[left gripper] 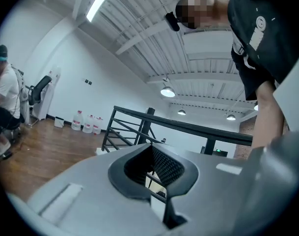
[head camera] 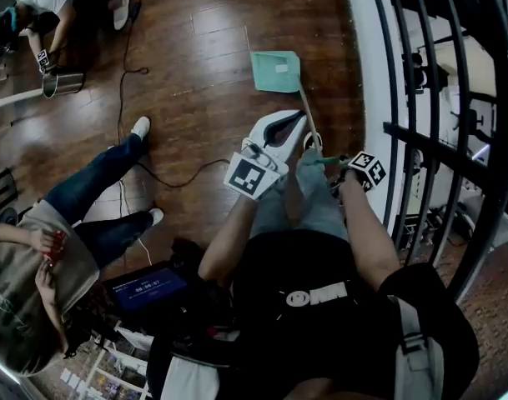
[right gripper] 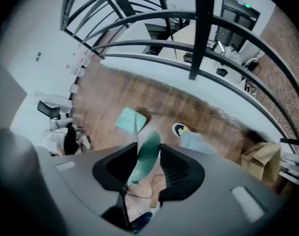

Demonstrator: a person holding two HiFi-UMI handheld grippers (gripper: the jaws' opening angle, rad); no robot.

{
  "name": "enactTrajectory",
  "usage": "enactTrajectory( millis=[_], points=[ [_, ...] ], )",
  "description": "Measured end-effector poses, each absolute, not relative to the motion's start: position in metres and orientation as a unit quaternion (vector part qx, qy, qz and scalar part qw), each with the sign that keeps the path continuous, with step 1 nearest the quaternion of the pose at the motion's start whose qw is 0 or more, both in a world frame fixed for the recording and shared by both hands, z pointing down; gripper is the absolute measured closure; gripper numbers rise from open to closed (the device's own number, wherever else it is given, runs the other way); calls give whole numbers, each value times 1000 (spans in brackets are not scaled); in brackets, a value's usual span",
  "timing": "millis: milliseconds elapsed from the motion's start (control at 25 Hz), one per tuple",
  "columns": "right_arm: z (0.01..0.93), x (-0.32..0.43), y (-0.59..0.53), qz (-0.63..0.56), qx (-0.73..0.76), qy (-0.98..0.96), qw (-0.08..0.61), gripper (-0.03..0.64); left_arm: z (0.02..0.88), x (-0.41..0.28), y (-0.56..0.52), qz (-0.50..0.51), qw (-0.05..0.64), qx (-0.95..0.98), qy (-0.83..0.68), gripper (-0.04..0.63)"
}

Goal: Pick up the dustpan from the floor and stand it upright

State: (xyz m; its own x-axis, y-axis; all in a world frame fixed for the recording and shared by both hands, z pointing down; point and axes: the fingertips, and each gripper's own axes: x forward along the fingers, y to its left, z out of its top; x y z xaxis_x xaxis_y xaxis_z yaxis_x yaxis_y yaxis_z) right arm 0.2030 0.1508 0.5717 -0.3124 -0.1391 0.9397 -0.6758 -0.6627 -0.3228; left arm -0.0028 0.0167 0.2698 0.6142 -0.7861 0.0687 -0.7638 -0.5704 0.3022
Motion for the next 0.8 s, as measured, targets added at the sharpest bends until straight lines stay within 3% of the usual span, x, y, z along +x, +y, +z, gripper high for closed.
enactTrajectory(
  millis=[440,800],
  points=[
    [494,88,-47,704,452,-546,34,500,209,-75,16,-49,121,859,-495,580],
    [475,82,-50,643,393,-654,62,532,202,-71,25,-40,117,861,-494,580]
  ],
)
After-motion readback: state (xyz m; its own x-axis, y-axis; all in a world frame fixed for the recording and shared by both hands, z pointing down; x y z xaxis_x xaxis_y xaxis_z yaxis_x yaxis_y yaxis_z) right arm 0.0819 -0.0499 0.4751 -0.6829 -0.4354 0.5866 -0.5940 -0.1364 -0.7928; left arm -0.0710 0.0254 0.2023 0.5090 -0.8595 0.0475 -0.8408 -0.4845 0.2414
